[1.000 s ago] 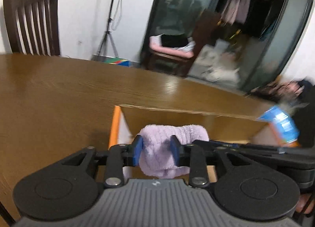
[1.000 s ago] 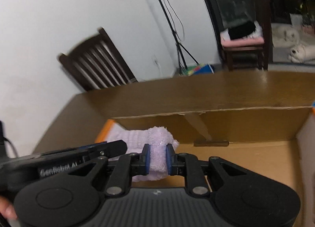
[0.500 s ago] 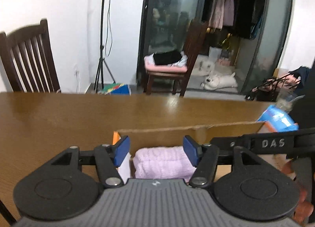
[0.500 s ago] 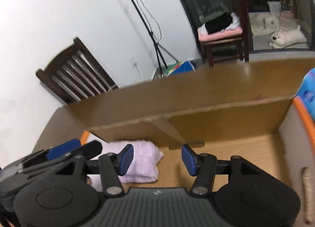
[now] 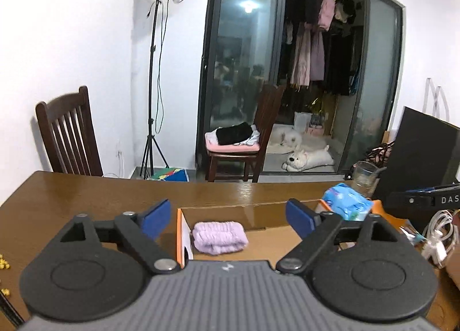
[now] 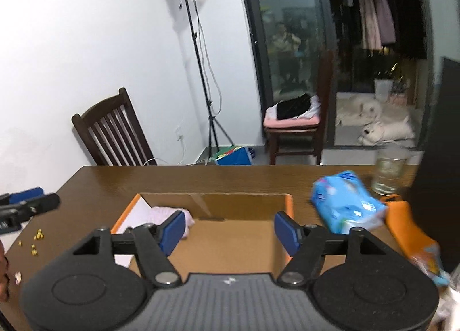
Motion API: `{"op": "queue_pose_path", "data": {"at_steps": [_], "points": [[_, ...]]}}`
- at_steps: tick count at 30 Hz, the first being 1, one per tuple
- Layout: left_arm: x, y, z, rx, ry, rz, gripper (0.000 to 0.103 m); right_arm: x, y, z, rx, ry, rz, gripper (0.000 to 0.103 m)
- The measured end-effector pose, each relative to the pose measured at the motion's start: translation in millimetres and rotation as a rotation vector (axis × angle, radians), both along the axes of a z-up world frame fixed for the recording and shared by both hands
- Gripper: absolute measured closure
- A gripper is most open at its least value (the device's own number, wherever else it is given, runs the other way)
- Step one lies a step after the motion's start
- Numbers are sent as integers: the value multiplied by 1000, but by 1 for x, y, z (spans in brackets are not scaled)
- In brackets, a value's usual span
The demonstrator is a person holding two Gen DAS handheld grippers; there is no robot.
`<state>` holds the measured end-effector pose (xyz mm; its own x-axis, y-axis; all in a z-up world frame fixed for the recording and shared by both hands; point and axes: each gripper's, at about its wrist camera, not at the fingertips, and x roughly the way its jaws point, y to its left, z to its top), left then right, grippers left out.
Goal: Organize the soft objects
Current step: 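Move both grippers back toward the pink sponge on the table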
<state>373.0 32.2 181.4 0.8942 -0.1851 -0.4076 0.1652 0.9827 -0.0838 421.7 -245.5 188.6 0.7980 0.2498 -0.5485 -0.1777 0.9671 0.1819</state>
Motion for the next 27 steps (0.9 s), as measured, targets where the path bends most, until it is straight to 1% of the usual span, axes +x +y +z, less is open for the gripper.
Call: {"op": "queue_pose_path", "data": {"at_steps": [1,2,5,10,12,14,16,19,21,22,23,24,25,27], "points": [[-10,-2,1,5,-6,-2,6,-14,-5,2,-4,-10,-5,33],[-22,-4,0,12,-13,-2,5,-27,-9,2,-2,-20,-5,32],[-56,-6,-8,11,-29,-3,4,-62,-16,2,10,-42,7,32],[-125,-3,-36,4,-56,15,2,-123,-16,-13,17,-89,27,30],[-157,-1,-47,3,-77,19,2,-152,-10,-23,1,-117,41,28],[-189,4,-58,-17,-105,14,0,-181,-3,-33,-3,-143,58,26],[-220,11,-71,-27,-144,22,0,-213,2,-46,15,-170,73,18],[-275,15,-99,-1,-216,69,0,-266,8,-72,-10,-217,88,16],[-297,16,-113,2,-212,114,0,-298,15,-93,-16,-217,70,16],[-303,18,-117,-12,-201,120,0,-312,17,-102,-6,-211,69,16],[-305,18,-120,-20,-180,100,0,-323,20,-111,9,-202,76,16],[-302,17,-120,-12,-161,69,0,-332,21,-117,34,-189,82,16],[-301,15,-120,1,-157,56,0,-338,22,-121,58,-179,90,16],[-296,13,-118,14,-175,70,0,-341,25,-120,58,-190,117,16]]}}
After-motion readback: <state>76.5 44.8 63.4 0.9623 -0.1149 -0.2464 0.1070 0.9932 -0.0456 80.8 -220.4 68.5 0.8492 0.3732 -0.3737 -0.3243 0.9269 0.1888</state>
